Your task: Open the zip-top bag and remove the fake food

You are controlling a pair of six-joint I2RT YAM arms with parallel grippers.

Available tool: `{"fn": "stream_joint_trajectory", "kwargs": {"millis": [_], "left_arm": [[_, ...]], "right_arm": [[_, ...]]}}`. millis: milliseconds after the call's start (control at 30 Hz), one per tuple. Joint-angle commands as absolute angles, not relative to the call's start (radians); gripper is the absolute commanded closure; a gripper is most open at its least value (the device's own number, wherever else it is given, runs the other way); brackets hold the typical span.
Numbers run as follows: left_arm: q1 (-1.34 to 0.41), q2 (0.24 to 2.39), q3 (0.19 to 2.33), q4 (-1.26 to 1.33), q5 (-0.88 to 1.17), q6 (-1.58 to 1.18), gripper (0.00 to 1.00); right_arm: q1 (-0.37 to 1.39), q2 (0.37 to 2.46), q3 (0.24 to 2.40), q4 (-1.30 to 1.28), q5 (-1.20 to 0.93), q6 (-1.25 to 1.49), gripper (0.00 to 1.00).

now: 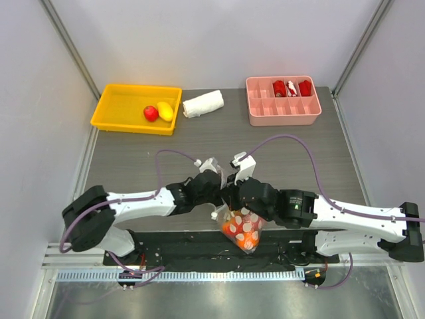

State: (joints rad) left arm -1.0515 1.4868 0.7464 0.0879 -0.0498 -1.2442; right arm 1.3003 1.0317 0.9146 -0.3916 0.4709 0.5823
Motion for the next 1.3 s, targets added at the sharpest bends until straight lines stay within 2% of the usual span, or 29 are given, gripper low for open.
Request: {"fn": "stream_joint_trajectory", "kwargs": {"millis": [0, 200, 367, 600, 800, 967, 1167, 1267], "left_arm": [[-1.055, 1.319, 0.752, -0.027, -0.181, -1.128, 1.0], [-1.055, 1.191, 0.758, -0.058, -0.213, -1.006, 1.0], [-1.055, 1.135, 0.785, -0.181, -0.265, -0.974, 1.0], [-1.055, 1.009, 0.793, -0.219, -0.244, -0.885, 1.0], [-1.055, 0.997, 0.955, -0.382, -0.317, -0.85, 1.0], [-1.055, 1.037, 1.08, -0.462, -0.347, -0.767, 1.0], [-1.055, 1.126, 1.155, -0.523, -0.114, -0.652, 1.0], [-1.055, 1.106, 1.12, -0.482, -0.103, -0.655, 1.0]], "right_arm": [[1.302, 0.988, 0.939, -0.362, 0.525, 0.588, 0.98], [1.302, 0.96, 0.897, -0.357, 0.561, 0.572, 0.99], [1.301, 0.94, 0.89, -0.376, 0.591, 0.577, 0.99], [1.302, 0.943, 0.89, -0.428, 0.683, 0.569, 0.98], [1.302, 0.966, 0.933, -0.399, 0.632, 0.552, 0.98], [1.302, 0.979, 0.962, -0.457, 0.696, 0.54, 0.98], [1.301, 0.942, 1.003, -0.5, 0.793, 0.512, 0.99], [1.302, 0.946, 1.017, -0.508, 0.814, 0.499, 0.99]]}}
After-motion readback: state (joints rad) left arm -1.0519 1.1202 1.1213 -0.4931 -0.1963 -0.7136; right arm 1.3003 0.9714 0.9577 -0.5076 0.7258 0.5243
